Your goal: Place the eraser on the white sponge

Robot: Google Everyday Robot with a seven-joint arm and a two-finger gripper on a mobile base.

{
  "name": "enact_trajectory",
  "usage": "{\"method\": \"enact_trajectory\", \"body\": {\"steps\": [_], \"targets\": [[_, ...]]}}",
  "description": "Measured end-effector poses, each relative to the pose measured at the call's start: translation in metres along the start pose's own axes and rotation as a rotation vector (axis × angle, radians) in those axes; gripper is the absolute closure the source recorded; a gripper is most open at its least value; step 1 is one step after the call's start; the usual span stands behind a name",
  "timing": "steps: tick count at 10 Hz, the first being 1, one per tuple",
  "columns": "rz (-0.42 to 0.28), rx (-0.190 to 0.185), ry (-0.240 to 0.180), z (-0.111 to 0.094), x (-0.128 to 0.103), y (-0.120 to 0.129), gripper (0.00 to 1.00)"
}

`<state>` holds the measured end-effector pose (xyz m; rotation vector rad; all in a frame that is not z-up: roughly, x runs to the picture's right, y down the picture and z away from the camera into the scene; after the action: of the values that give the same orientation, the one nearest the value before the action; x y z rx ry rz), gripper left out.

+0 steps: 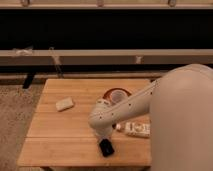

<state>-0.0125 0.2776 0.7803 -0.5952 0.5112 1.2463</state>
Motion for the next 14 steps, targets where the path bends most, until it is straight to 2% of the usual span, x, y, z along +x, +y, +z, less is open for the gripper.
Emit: {"method": "enact_trajectory", "body": {"steps": [3,5,8,11,13,14], "targets": [[-0.074,0.004,-0.009,-0.046,-0.015,0.045,1.0],[-0.135,-0.002,-0.014,-0.063,-0.026,0.074,1.0],[-0.195,-0.019,-0.021,-0.074,-0.05,0.104,1.0],[-0.264,-0.032,-0.029,-0.078,-0.087,0.133,1.0],[-0.296,-0.045,-0.042,-0.078,-0.116,0.141,1.0],[-0.304,-0.04,-0.05,-0.077,-0.127,0.135,1.0]]}}
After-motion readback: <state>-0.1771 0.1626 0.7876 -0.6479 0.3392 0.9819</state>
